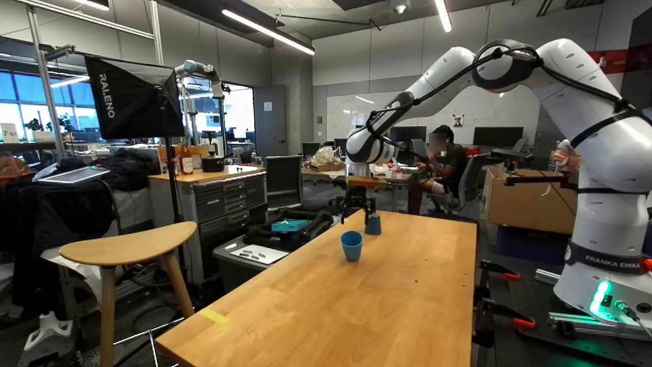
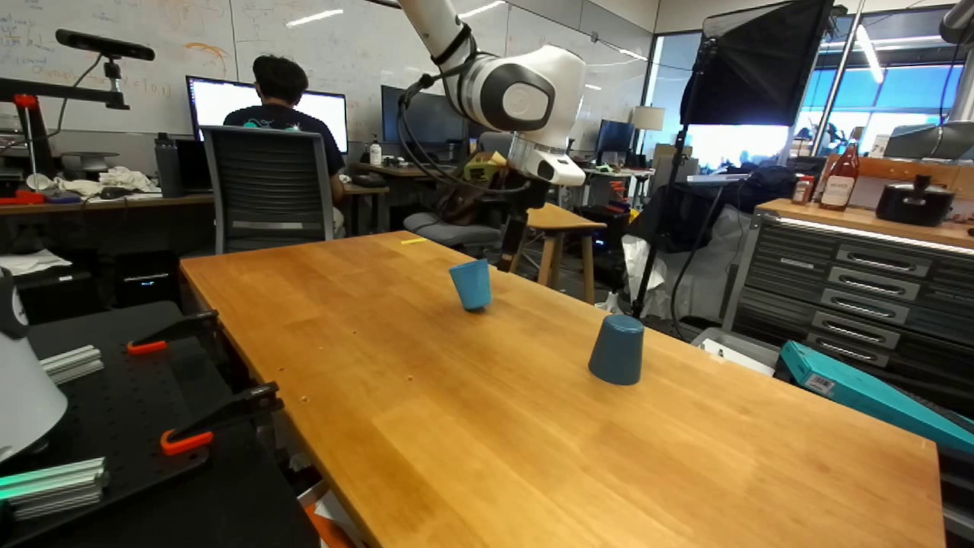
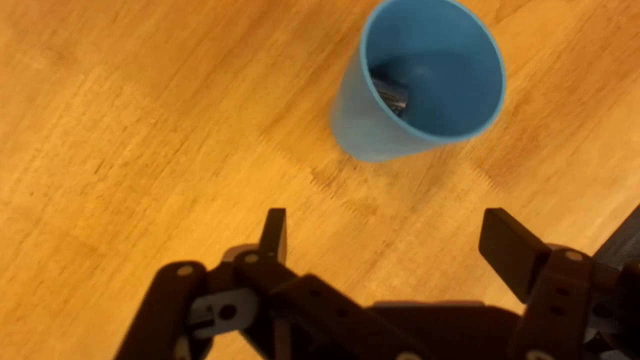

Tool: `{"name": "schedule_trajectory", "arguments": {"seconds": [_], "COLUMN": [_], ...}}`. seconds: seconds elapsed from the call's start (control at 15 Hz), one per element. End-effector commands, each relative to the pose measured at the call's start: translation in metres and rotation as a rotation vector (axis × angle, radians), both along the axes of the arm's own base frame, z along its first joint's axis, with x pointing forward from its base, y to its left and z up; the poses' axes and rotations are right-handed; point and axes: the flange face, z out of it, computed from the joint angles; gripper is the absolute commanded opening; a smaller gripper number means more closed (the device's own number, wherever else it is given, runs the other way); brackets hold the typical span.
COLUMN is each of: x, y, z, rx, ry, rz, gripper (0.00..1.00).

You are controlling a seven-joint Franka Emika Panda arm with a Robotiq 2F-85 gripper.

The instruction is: Pick up the object and put it in the light blue cup

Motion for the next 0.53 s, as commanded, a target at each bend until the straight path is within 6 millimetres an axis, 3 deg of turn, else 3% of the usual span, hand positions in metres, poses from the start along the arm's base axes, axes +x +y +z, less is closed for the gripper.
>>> {"name": "schedule_trajectory", "arguments": {"seconds": [0.0,0.27,0.47], "x": [0.009,0.016,0.02], "y": [-0.004,-0.011,-0.016], "z": [0.015,0.034,0.052], "rx": [0.023,0.031,0.047], "ry": [-0.017,-0.021,0.008], "rz": [0.001,0.05,0.19], "gripper": [1.0,0.99,1.0]}}
